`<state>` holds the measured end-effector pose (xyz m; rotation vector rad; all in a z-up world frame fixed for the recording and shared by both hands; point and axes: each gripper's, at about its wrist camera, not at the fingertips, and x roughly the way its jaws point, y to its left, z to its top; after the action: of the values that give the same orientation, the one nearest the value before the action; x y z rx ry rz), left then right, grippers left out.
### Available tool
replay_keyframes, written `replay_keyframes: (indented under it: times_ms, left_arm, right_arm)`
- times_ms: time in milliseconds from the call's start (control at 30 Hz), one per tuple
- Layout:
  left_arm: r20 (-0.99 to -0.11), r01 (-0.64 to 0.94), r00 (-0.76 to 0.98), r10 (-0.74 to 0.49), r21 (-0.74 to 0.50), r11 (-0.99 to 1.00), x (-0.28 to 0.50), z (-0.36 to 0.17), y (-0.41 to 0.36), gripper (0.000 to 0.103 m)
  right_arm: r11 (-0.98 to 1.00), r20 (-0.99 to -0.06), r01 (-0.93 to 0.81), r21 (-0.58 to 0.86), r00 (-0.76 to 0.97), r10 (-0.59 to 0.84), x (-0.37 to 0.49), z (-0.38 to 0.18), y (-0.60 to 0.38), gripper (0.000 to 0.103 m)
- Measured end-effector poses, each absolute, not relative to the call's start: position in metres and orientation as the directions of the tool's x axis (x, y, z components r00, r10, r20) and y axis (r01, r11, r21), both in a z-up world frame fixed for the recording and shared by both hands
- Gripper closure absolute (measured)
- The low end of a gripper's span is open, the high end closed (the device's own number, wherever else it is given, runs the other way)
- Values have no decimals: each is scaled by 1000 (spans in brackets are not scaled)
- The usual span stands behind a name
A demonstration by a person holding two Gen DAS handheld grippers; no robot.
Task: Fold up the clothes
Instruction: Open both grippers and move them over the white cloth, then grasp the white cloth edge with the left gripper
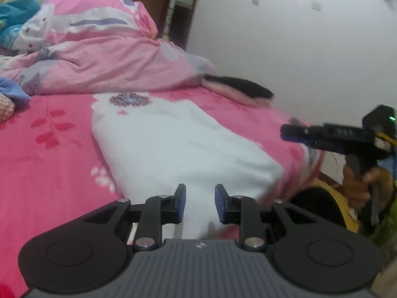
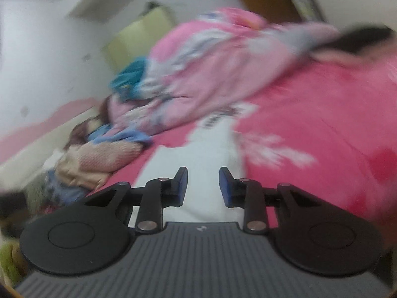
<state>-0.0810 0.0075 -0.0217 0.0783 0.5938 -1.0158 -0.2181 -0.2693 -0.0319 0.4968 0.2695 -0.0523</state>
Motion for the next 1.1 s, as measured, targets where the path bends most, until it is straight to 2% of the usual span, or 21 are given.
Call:
replay_keyframes:
  times_ms: [67, 133, 233, 333, 400, 467, 533, 567, 600, 633, 767, 867, 900, 933, 1067, 1100]
  left_arm:
    - [-529, 799, 367, -765, -242, 551, -68, -32, -2, 72]
    - [-581, 771, 341, -739, -277, 573, -56, -45, -7, 78]
    - [-542, 757, 330, -773, -337, 560, -45, -38, 3, 78]
    - [-493, 756, 367, -788, -335, 562, -28, -24, 4, 69]
    - [-479, 757, 392, -785, -317, 571, -9, -18, -4, 68]
    - [-505, 750, 399, -765, -301, 590, 16, -24, -18, 68]
    - [-567, 725, 394, -724, -291, 624, 45, -41, -29, 73]
    - [-598, 699, 381, -705, -313, 643, 59, -49, -32, 87]
    - [-594, 677, 368, -715, -356, 644, 67, -52, -30, 91]
    - [-590, 655, 358, -724, -394, 645, 74, -53, -27, 91]
    - [-569, 658, 405, -716, -362, 660, 93, -43, -34, 75]
    - [-593, 660, 434, -679, -303, 687, 114, -48, -51, 73]
    - [-600, 662, 466, -650, -252, 706, 122, -51, -57, 64]
    - [-601, 649, 487, -633, -236, 723, 126, -50, -58, 60]
    - [-610, 611, 539, -580, -191, 769, 145, -50, -62, 57]
    - [-617, 604, 548, -565, -175, 777, 150, -52, -64, 48]
  right_arm:
    - [915, -271, 51, 400, 961, 65, -191, -34, -252, 75]
    - [942, -279, -12, 336, 954, 112, -165, -36, -235, 75]
    - [956, -340, -41, 291, 929, 143, -132, -53, -222, 76]
    - [955, -379, -24, 297, 915, 141, -116, -72, -222, 78]
    - [935, -347, -32, 352, 924, 162, -118, -76, -226, 78]
    - [916, -320, -38, 399, 931, 178, -121, -81, -230, 80]
    - [906, -295, -54, 420, 936, 193, -125, -87, -233, 80]
    - [907, -289, -61, 416, 937, 196, -127, -88, -232, 80]
    - [910, -286, -66, 409, 938, 197, -127, -89, -232, 80]
    - [913, -283, -71, 403, 939, 197, -128, -90, -232, 80]
    - [904, -260, -89, 417, 942, 212, -128, -93, -235, 80]
    - [898, -255, -94, 430, 941, 221, -127, -93, -237, 80]
    - [895, -253, -96, 435, 941, 224, -127, -93, -237, 80]
    - [893, -251, -98, 439, 941, 226, -127, -94, -238, 80]
    - [889, -245, -100, 447, 942, 229, -128, -95, -238, 80]
    - [889, -244, -101, 447, 942, 230, -127, -95, -238, 80]
